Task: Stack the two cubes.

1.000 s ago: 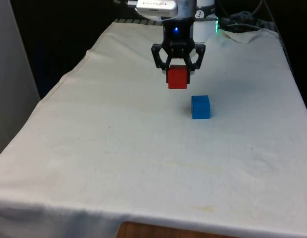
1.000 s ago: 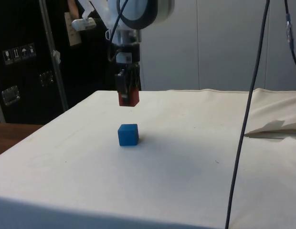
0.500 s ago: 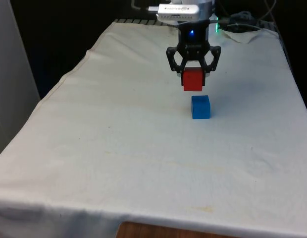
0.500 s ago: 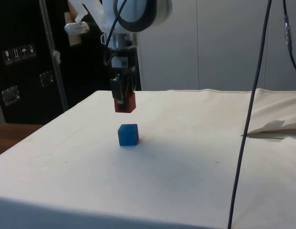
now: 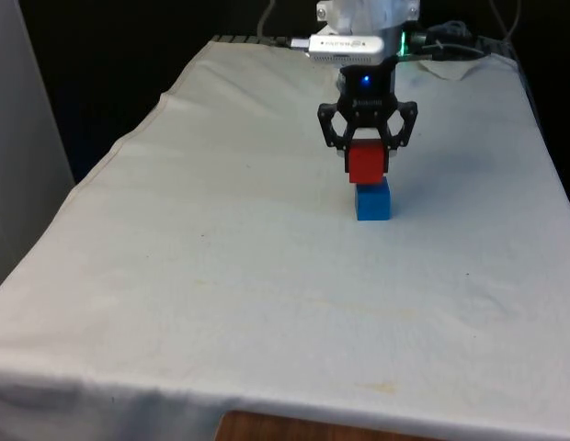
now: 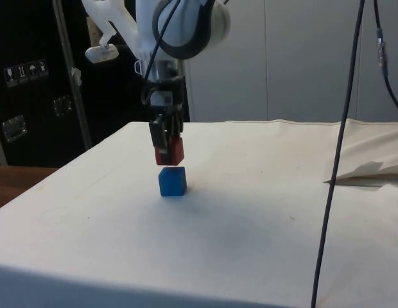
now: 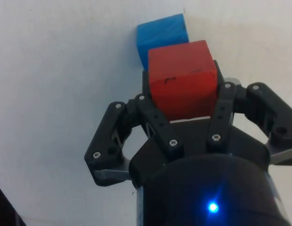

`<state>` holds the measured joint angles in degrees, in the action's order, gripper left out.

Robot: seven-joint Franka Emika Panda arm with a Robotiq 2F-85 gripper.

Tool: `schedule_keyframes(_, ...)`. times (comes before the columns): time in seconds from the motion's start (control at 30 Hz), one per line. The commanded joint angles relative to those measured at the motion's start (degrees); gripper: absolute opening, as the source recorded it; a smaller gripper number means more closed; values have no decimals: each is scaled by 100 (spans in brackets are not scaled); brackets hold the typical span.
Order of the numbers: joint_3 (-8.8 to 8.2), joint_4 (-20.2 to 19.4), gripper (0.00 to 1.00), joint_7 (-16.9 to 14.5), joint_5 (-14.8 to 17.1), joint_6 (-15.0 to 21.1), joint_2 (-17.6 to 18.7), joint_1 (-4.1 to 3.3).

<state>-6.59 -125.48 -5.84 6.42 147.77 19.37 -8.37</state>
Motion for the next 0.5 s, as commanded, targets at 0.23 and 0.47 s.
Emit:
schedule_keyframes(0.23,40,120,1,-6,0,69,229,0)
schedule_keyframes(0.47,46,115,1,-6,-6,86,241,0)
